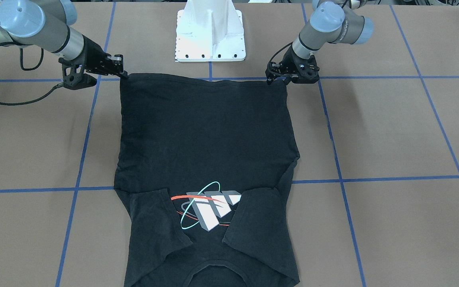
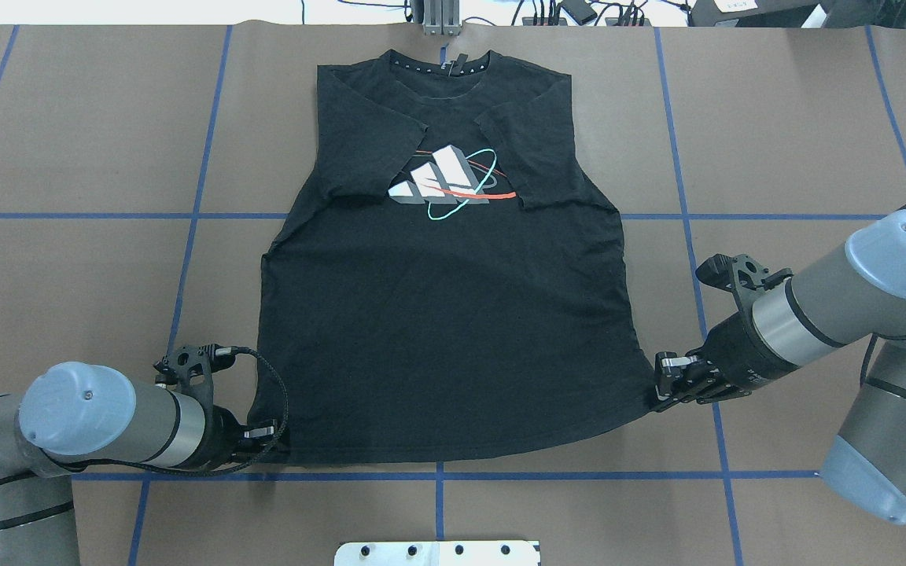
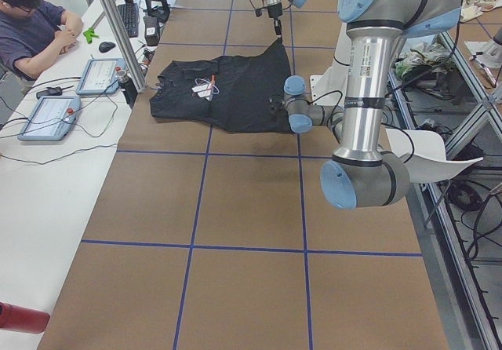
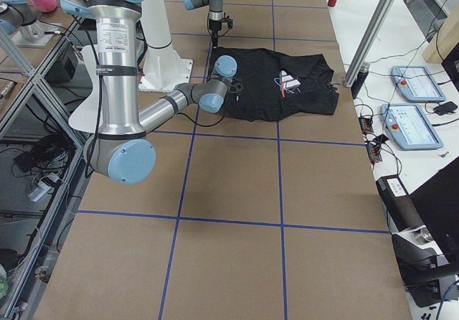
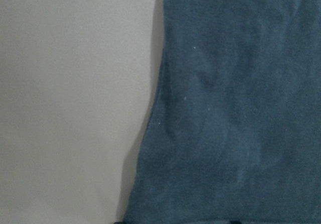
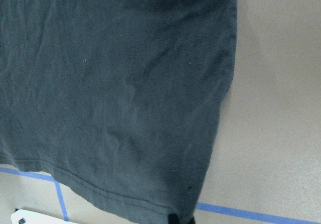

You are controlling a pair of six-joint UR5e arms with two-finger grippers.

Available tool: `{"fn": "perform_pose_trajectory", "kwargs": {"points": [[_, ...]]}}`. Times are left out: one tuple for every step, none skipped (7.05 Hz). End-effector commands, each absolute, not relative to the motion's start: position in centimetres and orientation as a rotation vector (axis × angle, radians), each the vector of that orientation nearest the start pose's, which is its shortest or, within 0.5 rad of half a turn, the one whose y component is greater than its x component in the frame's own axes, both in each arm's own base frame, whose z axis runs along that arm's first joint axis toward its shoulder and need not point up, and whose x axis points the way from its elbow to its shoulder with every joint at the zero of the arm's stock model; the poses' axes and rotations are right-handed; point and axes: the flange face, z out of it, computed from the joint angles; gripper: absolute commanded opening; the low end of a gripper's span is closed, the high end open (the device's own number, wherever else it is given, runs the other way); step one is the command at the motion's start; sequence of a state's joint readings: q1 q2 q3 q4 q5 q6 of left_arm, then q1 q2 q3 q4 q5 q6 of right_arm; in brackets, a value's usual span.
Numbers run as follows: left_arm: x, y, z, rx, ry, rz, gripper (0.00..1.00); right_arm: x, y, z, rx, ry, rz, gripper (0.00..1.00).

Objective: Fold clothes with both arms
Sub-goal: 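Move the left gripper down to the other bottom hem corner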

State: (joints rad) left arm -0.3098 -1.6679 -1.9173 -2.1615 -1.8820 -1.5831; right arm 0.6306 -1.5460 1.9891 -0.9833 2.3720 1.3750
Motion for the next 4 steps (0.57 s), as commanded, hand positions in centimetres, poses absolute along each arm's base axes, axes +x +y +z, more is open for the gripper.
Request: {"fn": "perform_pose_trajectory", "kwargs": {"points": [[47.6,-26.0,36.8,-0.14,1.039,-0.143,0.18,-34.7,-33.2,37.1,-0.274,-1.172,-0.028,0.0],[48.3,-26.2,35.8,-0.144,1.025,-0.148,0.0,-34.7,-33.2,37.1,-0.276,-1.172,-0.028,0.0],[48.5,-26.3,35.5,-0.154,1.023,-0.162,0.0,-34.7,-33.2,37.2,-0.275,-1.171,-0.03,0.0],[47.6,-26.3,34.9,-0.151,1.035,-0.168,0.0,-34.7,-33.2,37.3,-0.279,-1.168,-0.031,0.0]]}}
